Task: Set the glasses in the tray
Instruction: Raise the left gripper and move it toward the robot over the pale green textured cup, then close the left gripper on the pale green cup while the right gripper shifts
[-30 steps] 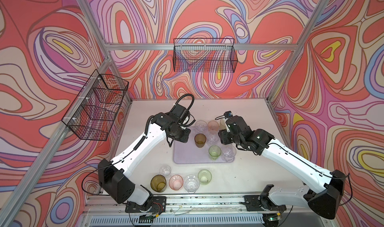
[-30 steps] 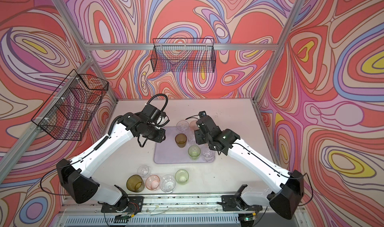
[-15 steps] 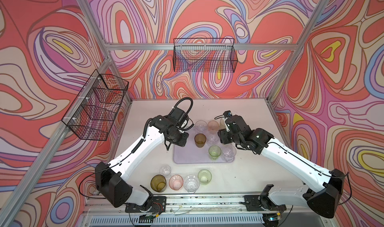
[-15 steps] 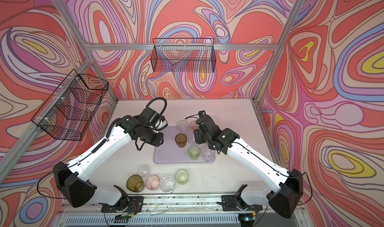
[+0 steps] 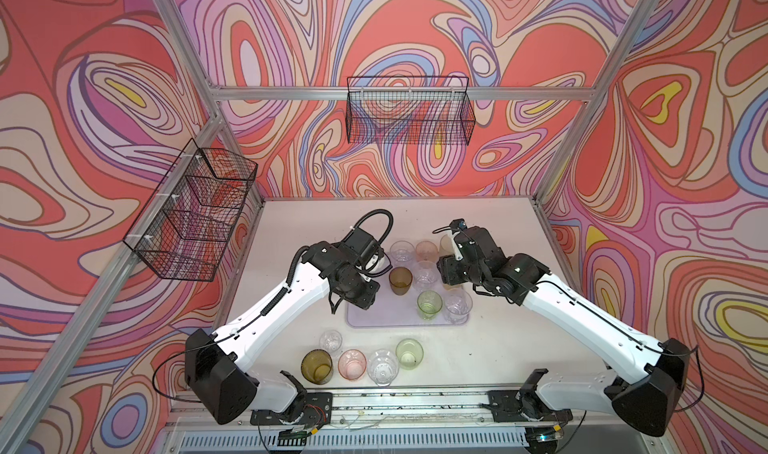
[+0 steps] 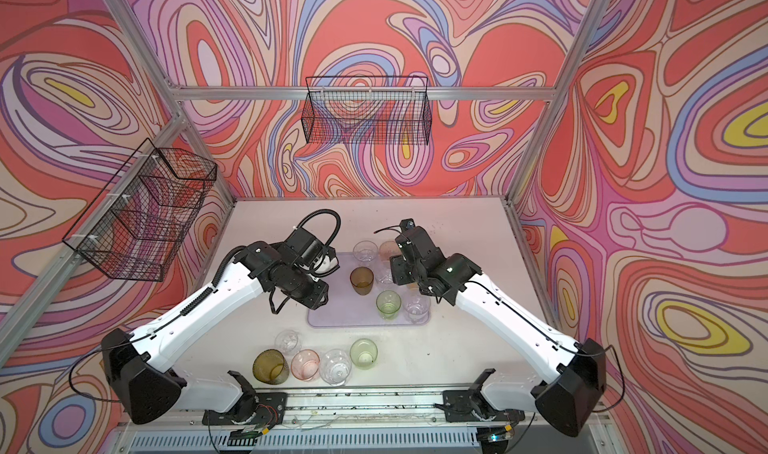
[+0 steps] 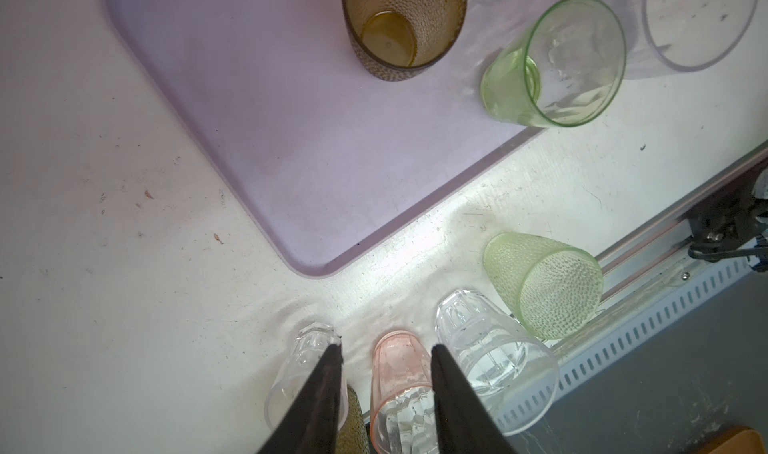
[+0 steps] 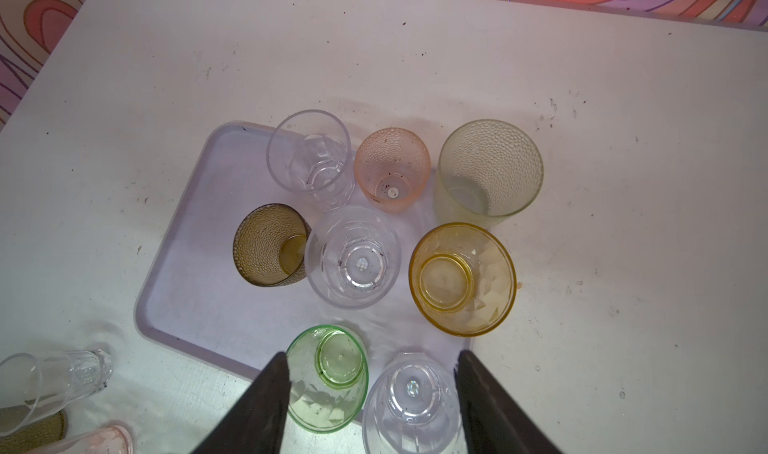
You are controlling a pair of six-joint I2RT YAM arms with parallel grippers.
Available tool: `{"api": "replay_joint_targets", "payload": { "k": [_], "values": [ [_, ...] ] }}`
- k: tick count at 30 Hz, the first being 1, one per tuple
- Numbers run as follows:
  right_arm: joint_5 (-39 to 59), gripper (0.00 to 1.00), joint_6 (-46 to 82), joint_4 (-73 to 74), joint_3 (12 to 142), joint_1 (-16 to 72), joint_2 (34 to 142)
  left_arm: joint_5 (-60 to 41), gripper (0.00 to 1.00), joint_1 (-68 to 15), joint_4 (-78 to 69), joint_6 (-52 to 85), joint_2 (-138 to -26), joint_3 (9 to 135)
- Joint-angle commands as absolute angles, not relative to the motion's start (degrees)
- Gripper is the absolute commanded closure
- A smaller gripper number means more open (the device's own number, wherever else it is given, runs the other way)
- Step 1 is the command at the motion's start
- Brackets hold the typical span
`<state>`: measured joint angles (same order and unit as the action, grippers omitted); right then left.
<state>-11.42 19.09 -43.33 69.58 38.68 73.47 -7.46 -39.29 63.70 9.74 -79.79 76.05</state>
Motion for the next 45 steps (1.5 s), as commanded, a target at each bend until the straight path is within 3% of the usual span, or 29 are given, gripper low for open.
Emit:
{"api": "replay_joint_targets", "payload": {
  "k": [1, 29, 45],
  "values": [
    [-10.2, 0.35, 19.4, -44.0, 71.2, 37.7, 73.0, -6.8, 0.60, -41.6, 62.7, 7.9, -78.8, 74.7],
    [10.8, 0.32, 18.5, -51.7, 75.1, 21.6, 70.7, -7.8, 0.59, -56.1, 52.8, 7.2, -86.1, 70.0],
    [13.4, 0.30, 18.2, -53.7, 74.7, 15.8, 70.6, -8.2, 0.64, -59.7, 50.4, 8.8, -89.6, 67.5]
  ]
}}
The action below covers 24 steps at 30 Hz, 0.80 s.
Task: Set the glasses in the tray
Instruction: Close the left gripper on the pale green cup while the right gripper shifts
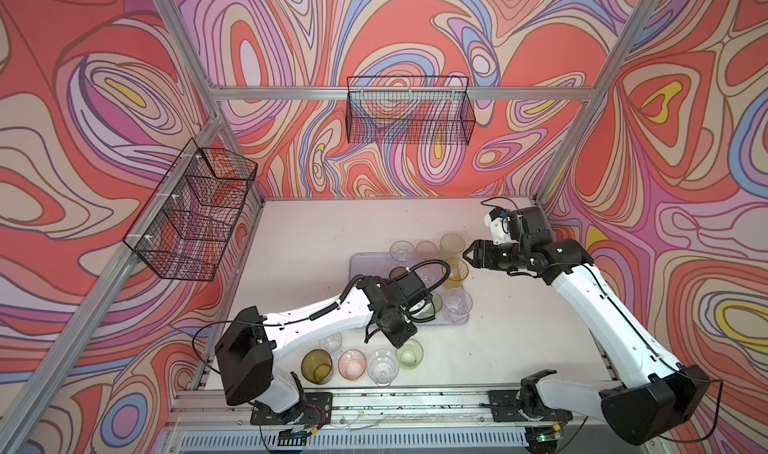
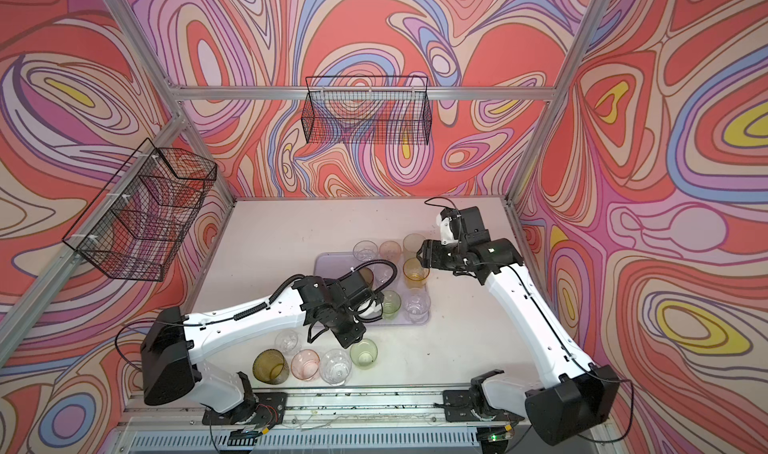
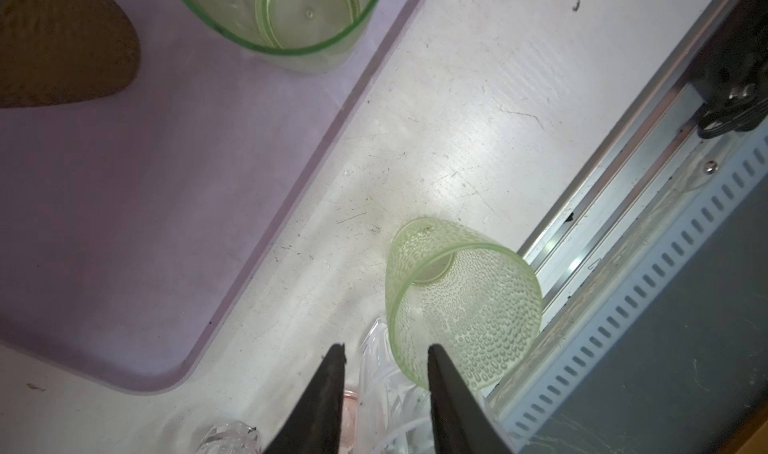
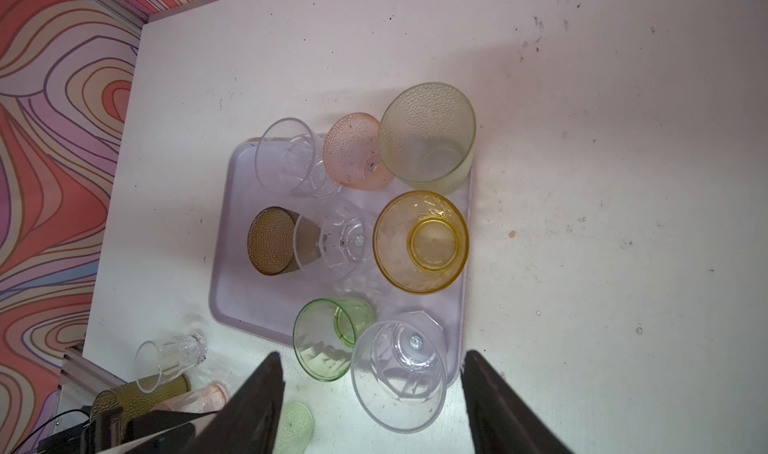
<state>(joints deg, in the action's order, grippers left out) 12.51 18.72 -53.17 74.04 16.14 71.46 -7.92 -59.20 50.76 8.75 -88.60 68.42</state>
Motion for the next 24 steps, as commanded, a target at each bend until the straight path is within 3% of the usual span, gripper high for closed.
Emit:
{"api": "replay_joint_targets", "payload": {
  "k": [1, 24],
  "values": [
    [13.4, 0.30, 18.2, -53.7, 74.7, 15.7, 70.7, -8.2, 0.64, -59.9, 50.2, 8.9, -89.9, 67.4],
    [14.7, 0.30, 18.0, -53.4, 74.5, 15.2, 70.8, -7.7, 0.71, -60.2, 47.5, 8.9, -92.6, 65.0]
  ]
}}
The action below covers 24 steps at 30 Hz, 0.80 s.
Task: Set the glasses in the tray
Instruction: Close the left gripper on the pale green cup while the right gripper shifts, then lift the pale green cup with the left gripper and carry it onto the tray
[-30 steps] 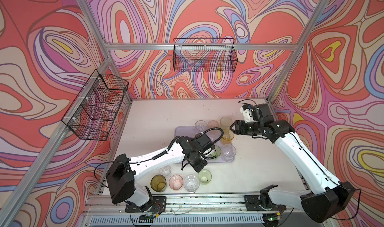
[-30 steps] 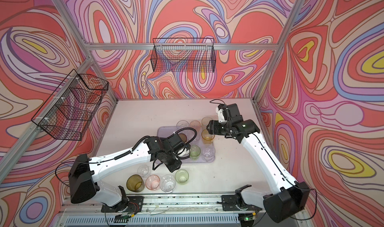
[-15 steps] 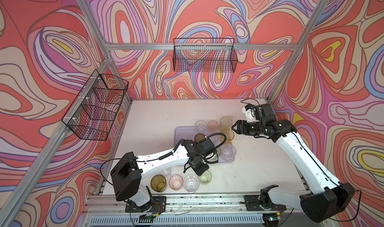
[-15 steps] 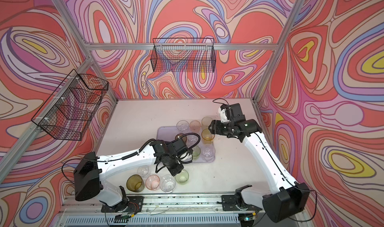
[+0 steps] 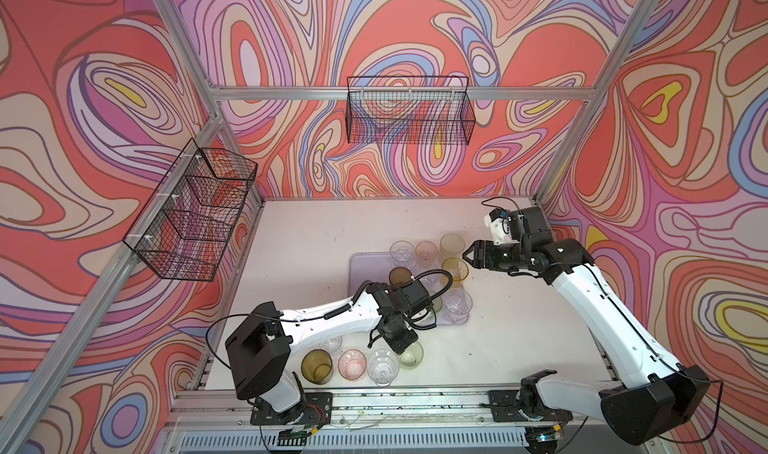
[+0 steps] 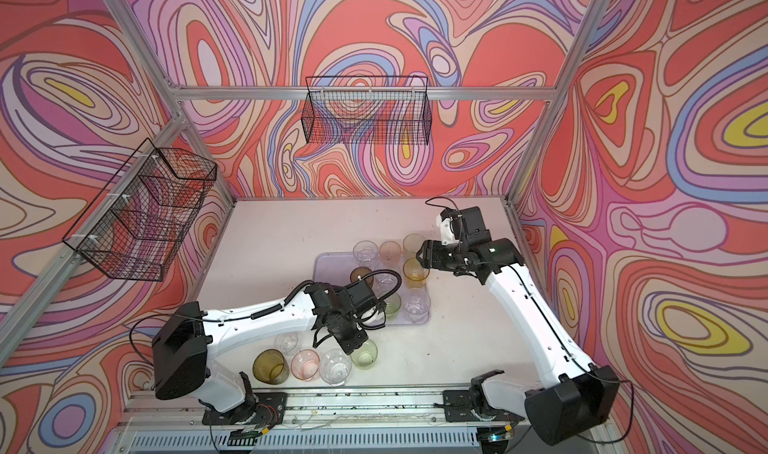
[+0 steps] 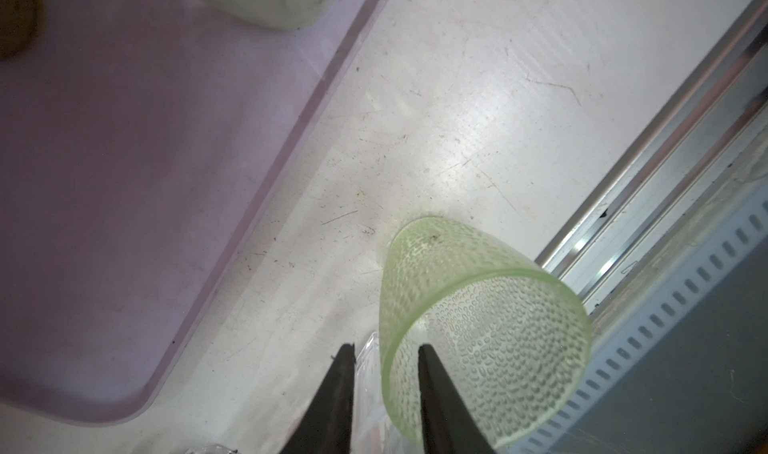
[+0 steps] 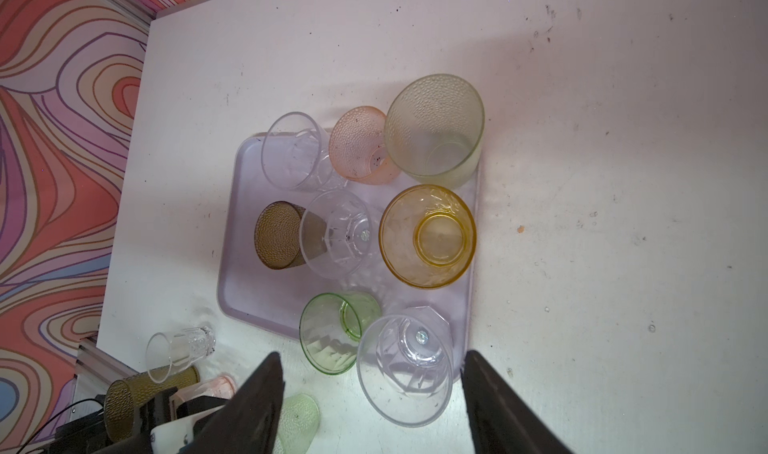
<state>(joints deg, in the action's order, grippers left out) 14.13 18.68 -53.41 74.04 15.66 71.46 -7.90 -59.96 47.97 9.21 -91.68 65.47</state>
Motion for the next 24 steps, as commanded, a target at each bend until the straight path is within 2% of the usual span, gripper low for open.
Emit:
{"api": "replay_joint_targets", "payload": {
  "k": [1, 24],
  "values": [
    [14.7, 0.30, 18.0, -53.3, 74.5, 15.2, 70.8, -7.6, 0.72, -60.2, 47.5, 8.9, -92.8, 65.0],
    [14.3, 0.30, 17.8, -53.1, 73.6, 15.1, 70.6, -6.1, 0.88, -60.2, 50.2, 9.3, -93.3, 68.4]
  ]
}}
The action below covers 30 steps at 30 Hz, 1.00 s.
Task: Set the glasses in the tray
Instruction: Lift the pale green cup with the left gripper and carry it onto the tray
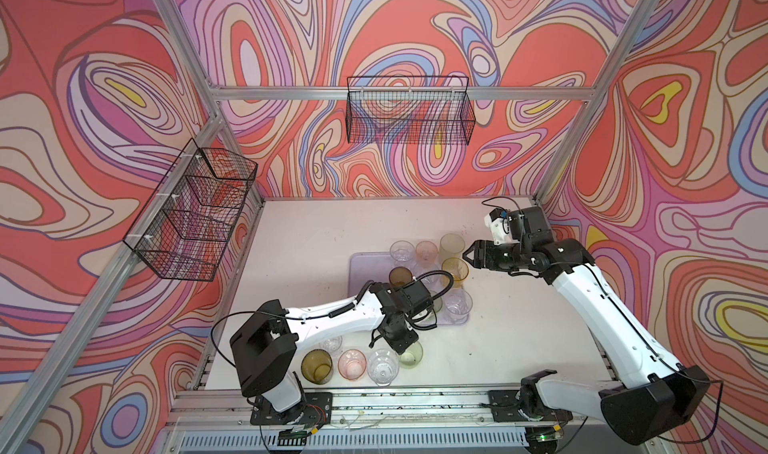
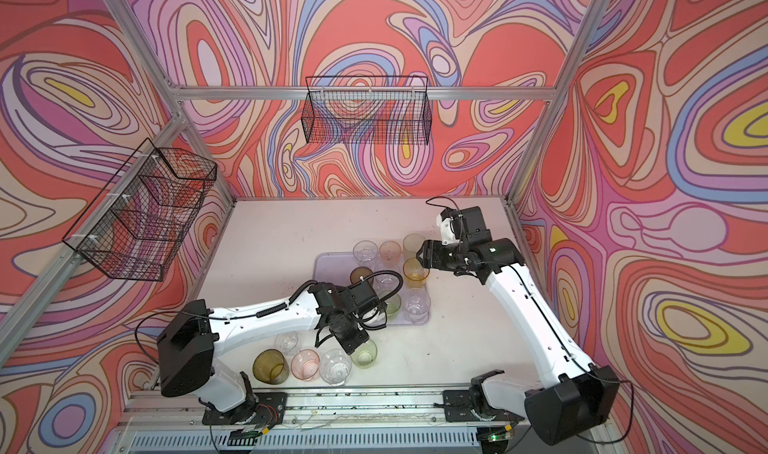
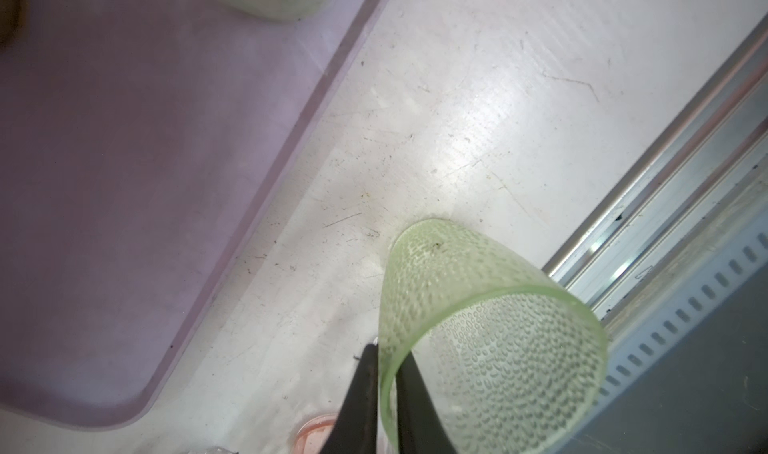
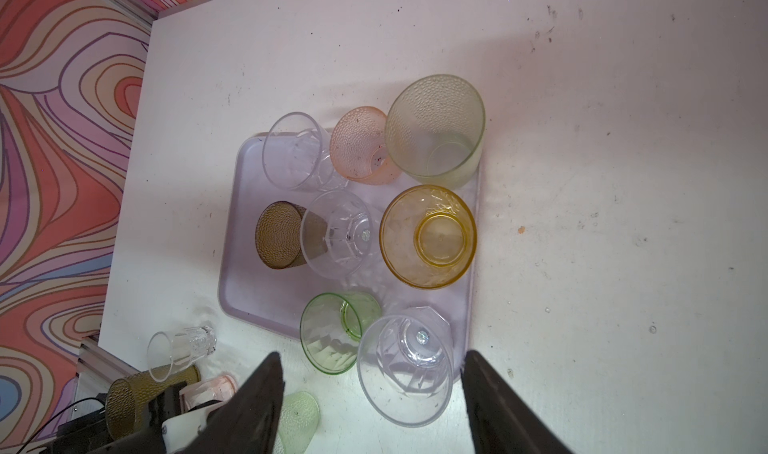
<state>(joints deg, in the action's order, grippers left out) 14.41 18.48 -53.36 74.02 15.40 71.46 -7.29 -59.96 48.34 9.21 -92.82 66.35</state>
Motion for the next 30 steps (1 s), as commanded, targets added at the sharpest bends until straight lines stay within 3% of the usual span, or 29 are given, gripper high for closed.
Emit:
{"api": "replay_joint_targets", "payload": {
  "k": [1, 9, 30],
  "values": [
    [14.1, 0.30, 17.8, -53.2, 73.7, 15.1, 70.4, -6.1, 0.88, -60.2, 50.2, 9.4, -93.2, 68.7],
    [13.4, 0.30, 17.4, -53.4, 73.9, 15.1, 69.8, -4.7, 0.96, -59.6, 52.8, 10.2, -93.6, 72.0],
    [13.7, 0.30, 16.9, -53.3, 73.7, 15.1, 69.8, -6.4, 1.00, -50.7, 59.9, 17.5, -91.5, 77.8]
  ]
}}
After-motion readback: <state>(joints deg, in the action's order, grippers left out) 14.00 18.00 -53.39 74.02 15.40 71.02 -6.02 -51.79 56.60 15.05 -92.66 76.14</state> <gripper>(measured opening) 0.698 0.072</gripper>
